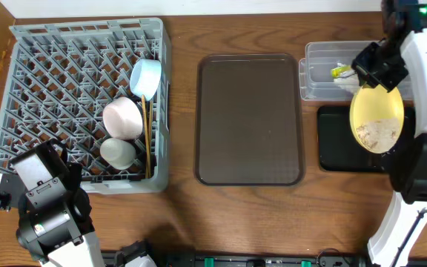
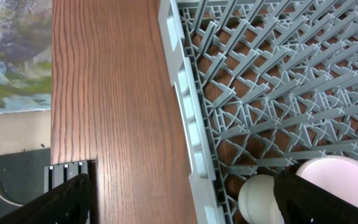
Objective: Sort waste into correct bins and load items into the dishwasher
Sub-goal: 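Tilt the yellow plate over the black tray to dump the rice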
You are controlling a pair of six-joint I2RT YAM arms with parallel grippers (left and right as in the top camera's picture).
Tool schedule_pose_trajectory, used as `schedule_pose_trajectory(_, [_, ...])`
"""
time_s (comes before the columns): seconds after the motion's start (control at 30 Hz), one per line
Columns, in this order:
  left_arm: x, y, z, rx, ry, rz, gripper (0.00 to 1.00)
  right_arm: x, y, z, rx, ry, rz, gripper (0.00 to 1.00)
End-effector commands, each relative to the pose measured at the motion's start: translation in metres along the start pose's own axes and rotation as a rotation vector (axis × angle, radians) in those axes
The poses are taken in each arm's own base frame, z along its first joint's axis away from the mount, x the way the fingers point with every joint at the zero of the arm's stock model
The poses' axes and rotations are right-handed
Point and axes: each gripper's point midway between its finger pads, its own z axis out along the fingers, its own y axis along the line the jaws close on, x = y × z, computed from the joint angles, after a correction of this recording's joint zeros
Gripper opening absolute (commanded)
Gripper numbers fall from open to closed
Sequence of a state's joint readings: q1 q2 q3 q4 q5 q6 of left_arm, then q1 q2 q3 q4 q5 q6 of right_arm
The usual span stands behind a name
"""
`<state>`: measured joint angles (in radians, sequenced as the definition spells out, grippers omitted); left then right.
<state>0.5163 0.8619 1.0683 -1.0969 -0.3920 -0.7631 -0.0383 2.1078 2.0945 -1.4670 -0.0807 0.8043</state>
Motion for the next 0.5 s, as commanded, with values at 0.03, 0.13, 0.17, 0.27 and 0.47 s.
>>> schedule_pose_trajectory(0.03, [-0.0056,0.0011,-0.0035,-0.003,-0.018,-0.018,0.94,-0.0093,-0.0102,-0.0162,-0.043,0.004,0.051,0.01])
schedule_pose_trajectory(0.13, [-0.0056,0.0011,-0.0035,-0.003,-0.018,-0.018,0.94,-0.0125,-0.0158,-0.017,-0.054,0.022,0.073,0.01])
schedule_pose_trajectory(0.17, [-0.0056,0.0011,-0.0035,-0.003,-0.018,-0.018,0.94,-0.0129,-0.0155,-0.0175,-0.071,0.036,0.071,0.02])
schedule_pose_trajectory(0.27, [-0.0056,0.0011,-0.0035,-0.003,-0.018,-0.018,0.94,-0.0134,-0.0146,-0.0197,-0.121,0.075,0.079,0.01])
schedule_pose_trajectory(0.47, [-0.0056,0.0011,-0.0035,-0.003,-0.018,-0.018,0.94,-0.0162,-0.0152,-0.0247,-0.205,0.13,0.071,0.02])
